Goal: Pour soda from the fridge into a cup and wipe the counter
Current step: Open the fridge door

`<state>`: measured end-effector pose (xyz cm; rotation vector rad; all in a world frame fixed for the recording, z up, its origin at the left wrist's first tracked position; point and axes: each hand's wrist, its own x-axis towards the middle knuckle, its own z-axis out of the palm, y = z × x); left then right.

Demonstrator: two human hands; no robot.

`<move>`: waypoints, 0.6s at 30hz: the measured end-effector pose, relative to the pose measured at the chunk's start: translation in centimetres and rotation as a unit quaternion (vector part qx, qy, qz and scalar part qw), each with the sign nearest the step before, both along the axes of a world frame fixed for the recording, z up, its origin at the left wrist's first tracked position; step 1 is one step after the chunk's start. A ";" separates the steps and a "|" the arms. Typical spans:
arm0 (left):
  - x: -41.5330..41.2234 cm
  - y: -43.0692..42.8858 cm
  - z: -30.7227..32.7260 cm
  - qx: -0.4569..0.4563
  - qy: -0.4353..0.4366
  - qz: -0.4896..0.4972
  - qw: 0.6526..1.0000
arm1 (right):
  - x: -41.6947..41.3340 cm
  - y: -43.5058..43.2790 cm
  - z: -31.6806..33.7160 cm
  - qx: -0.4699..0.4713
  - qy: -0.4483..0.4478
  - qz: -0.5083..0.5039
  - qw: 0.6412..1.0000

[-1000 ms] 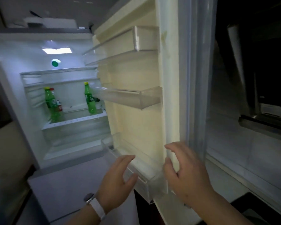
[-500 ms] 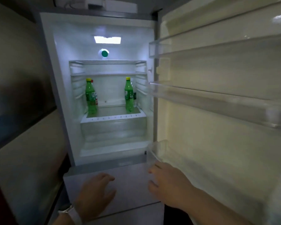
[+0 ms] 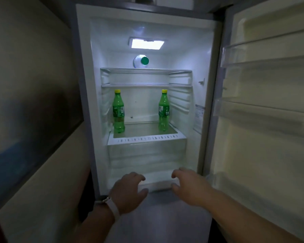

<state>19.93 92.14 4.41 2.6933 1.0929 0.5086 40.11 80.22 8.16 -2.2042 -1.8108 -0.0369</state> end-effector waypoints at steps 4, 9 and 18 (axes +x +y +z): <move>1.9 3.0 2.4 0.027 0.005 -0.008 1.000 | 1.8 3.1 1.7 -0.017 0.024 -0.028 0.999; 4.3 6.8 4.3 0.057 0.012 -0.006 0.998 | 4.6 7.5 1.9 -0.045 0.057 -0.051 0.996; 10.2 14.6 8.1 -0.011 -0.050 0.012 0.999 | 7.6 17.8 2.8 0.075 0.256 -0.073 0.961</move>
